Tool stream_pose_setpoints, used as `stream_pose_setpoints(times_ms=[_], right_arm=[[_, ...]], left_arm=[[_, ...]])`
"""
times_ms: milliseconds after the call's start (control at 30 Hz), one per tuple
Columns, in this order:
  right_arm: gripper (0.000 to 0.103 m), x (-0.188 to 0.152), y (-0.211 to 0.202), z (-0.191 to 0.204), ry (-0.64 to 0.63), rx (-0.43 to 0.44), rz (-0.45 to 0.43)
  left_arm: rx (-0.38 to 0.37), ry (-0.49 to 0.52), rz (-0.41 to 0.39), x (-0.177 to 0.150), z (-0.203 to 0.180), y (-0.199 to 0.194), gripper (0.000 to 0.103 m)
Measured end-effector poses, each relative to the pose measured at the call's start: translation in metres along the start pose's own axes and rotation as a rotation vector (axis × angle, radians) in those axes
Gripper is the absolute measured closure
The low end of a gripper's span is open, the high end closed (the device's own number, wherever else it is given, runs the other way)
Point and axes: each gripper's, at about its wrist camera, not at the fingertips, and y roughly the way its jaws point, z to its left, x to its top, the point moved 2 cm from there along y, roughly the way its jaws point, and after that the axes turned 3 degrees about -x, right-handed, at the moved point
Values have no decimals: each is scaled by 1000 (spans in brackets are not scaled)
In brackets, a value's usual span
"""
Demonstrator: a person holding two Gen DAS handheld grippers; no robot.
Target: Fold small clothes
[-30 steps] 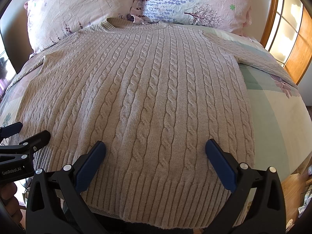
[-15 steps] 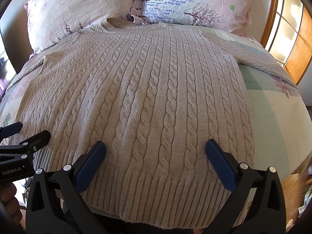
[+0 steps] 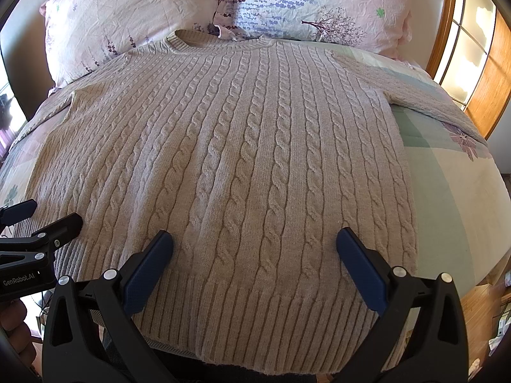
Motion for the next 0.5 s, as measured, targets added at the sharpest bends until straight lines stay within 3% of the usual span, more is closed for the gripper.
stream_pose_setpoints(times_ms=[500], right_arm=[[1, 0, 1, 0, -20, 13, -15]], left_arm=[[-2, 5, 9, 3, -1, -1, 2]])
